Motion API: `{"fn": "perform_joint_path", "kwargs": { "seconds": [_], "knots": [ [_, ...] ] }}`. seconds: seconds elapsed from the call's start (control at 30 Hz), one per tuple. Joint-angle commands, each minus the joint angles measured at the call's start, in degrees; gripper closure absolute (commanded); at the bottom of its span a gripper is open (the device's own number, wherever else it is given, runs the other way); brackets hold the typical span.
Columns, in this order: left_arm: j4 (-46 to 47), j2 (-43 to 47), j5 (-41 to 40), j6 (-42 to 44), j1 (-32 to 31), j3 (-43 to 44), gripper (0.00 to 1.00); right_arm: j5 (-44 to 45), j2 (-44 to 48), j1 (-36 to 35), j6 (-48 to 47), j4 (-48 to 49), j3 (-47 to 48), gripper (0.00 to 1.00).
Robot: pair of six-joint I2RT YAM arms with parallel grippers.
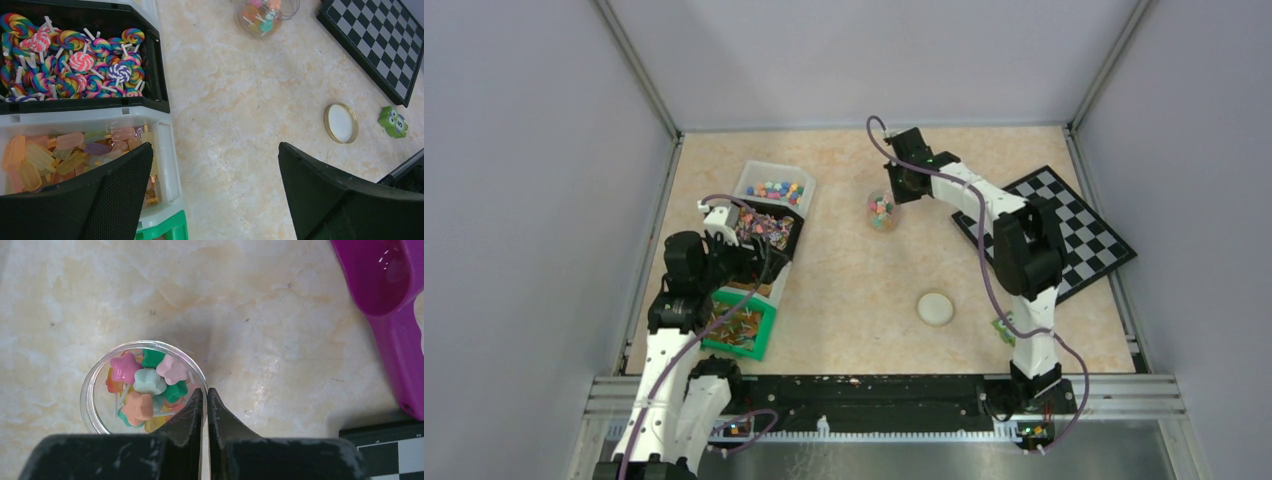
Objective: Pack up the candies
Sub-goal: Move the packing bottle to the center of the board.
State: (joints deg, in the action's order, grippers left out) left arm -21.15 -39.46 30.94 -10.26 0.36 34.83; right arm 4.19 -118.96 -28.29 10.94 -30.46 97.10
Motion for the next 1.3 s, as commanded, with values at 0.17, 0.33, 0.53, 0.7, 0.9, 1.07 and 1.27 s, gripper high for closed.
{"fn": "perform_joint_path", "kwargs": {
  "seconds": [0.17, 0.33, 0.53, 0.7, 0.9, 1.07, 1.27],
  "knots": [
    [1.02, 1.08, -1.3, 0.59, -0.1, 1.99, 0.01, 8.98, 8.66, -6.64, -6.31, -1.23, -5.91, 1.0],
    [1.02, 0.58, -1.14, 0.52, -0.11, 2.0, 0.01, 16.25, 11.15, -9.72, -9.99, -0.52, -8.11, 1.0],
    [0.96, 0.94, -1.15, 0.65, -0.11, 2.08, 0.01, 5.7, 17.31, -9.35, -7.42, 5.65, -15.16, 1.0],
    [1.04, 0.82, -0.74, 0.64, -0.15, 2.0, 0.01, 8.98, 16.12, -11.62, -7.84, 2.81, -16.61, 1.0],
    [1.08, 0.79, -0.39, 0.75, -0.11, 2.06, 0.01, 3.4, 20.44, -12.49, -5.25, 5.47, -21.81, 1.0],
    [1.17, 0.9, 0.18, 0.81, -0.17, 2.08, 0.01, 0.37, 25.03, -12.54, -3.21, 4.92, -23.28, 0.84],
    [1.35, 0.32, 0.26, 0.77, -0.13, 1.85, 0.01, -3.98, 29.1, -12.43, -1.02, 4.36, -25.74, 0.65]
  ]
}}
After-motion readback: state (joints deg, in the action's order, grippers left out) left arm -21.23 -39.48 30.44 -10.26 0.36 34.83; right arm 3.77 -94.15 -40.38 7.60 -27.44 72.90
